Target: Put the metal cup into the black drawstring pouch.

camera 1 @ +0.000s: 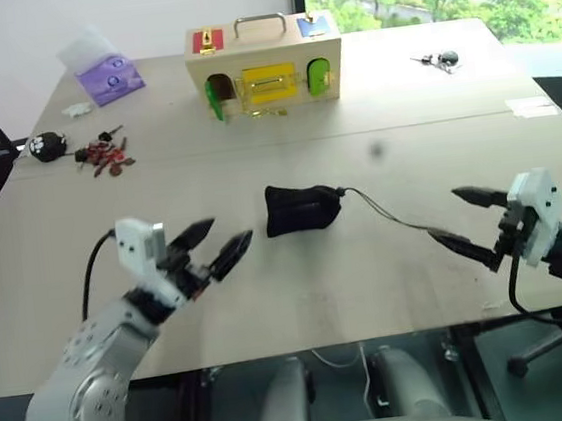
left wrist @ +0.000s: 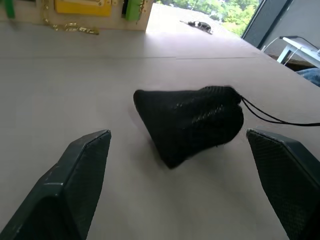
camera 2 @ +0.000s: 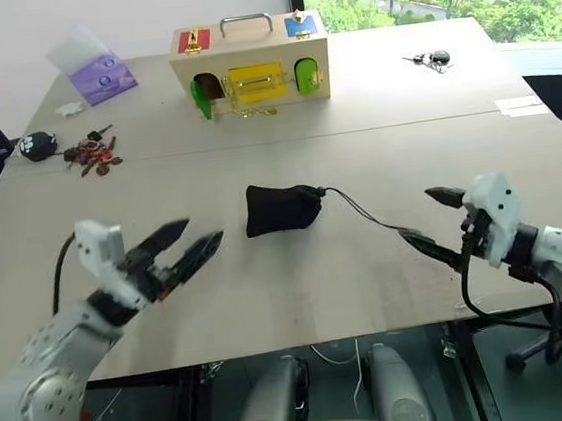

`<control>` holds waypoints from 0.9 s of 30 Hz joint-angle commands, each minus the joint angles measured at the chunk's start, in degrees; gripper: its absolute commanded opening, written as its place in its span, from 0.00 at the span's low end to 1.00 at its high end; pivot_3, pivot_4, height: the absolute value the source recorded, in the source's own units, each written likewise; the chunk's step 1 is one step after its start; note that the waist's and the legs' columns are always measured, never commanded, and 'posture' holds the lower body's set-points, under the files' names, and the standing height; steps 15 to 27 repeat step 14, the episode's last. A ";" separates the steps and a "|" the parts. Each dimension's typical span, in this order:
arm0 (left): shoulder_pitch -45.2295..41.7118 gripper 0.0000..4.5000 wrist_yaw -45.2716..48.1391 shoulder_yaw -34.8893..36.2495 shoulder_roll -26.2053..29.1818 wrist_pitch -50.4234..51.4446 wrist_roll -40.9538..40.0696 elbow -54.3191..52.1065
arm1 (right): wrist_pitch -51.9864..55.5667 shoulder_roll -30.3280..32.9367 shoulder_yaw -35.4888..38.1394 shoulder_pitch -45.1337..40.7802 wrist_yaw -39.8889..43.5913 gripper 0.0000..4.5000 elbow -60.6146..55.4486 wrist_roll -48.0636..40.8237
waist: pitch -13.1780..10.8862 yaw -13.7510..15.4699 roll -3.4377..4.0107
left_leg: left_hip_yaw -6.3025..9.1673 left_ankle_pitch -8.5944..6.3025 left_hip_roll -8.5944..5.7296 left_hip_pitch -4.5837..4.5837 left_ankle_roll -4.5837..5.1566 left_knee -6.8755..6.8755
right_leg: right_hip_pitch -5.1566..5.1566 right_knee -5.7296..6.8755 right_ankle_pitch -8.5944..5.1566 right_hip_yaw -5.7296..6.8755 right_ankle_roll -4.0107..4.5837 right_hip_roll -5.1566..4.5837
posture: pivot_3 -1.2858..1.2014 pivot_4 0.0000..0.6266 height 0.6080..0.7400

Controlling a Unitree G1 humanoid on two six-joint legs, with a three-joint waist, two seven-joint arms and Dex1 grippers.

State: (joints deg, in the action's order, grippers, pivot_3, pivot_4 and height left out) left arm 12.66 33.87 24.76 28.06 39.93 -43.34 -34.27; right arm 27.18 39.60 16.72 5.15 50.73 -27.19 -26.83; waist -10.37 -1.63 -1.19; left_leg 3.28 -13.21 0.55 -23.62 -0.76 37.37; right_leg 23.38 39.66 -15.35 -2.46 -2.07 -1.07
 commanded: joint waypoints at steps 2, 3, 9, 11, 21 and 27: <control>4.48 1.00 2.05 0.75 1.13 -3.62 0.35 -3.35 | -3.47 1.39 4.42 2.73 -0.47 1.00 1.56 0.98 | 0.00 0.32 0.00 | -0.12 0.00 0.00 -0.01 0.00 0.04 | -0.01 -0.02 -0.02 0.02 -0.01 0.02 | 0.52 0.24 1.00; 5.29 1.00 2.39 0.60 1.21 -3.82 -0.01 -3.53 | -3.03 1.87 5.21 3.56 0.76 1.00 1.90 -0.48 | 0.00 0.63 0.00 | -0.20 0.00 0.00 0.01 0.00 0.05 | -0.03 -0.04 -0.04 0.00 -0.02 0.02 | 0.52 0.24 1.00; 8.86 1.00 4.62 1.12 2.50 -6.00 0.05 -2.93 | -4.71 3.32 7.94 8.52 4.35 1.00 1.45 -2.86 | 0.03 0.91 -0.01 | -0.31 0.01 0.06 0.02 0.01 0.09 | -0.04 -0.06 -0.19 -0.04 0.02 0.07 | 0.52 0.24 1.00; 9.42 1.00 5.05 1.32 2.93 -6.26 -0.25 -2.84 | -5.39 3.28 7.89 8.60 3.59 1.00 2.17 -2.14 | 0.03 0.79 -0.01 | -0.34 0.01 0.08 0.04 0.01 0.08 | -0.04 -0.07 -0.19 -0.06 -0.01 0.08 | 0.52 0.24 1.00; 9.20 1.00 4.77 1.41 3.24 -6.31 -0.70 -2.60 | -6.24 3.38 7.78 8.61 2.97 1.00 2.81 -1.35 | 0.03 0.82 -0.01 | -0.41 0.01 0.08 0.06 0.01 0.08 | -0.04 -0.07 -0.21 -0.10 -0.02 0.08 | 0.52 0.24 1.00; 9.20 1.00 4.77 1.41 3.24 -6.31 -0.70 -2.60 | -6.24 3.38 7.78 8.61 2.97 1.00 2.81 -1.35 | 0.03 0.82 -0.01 | -0.41 0.01 0.08 0.06 0.01 0.08 | -0.04 -0.07 -0.21 -0.10 -0.02 0.08 | 0.52 0.24 1.00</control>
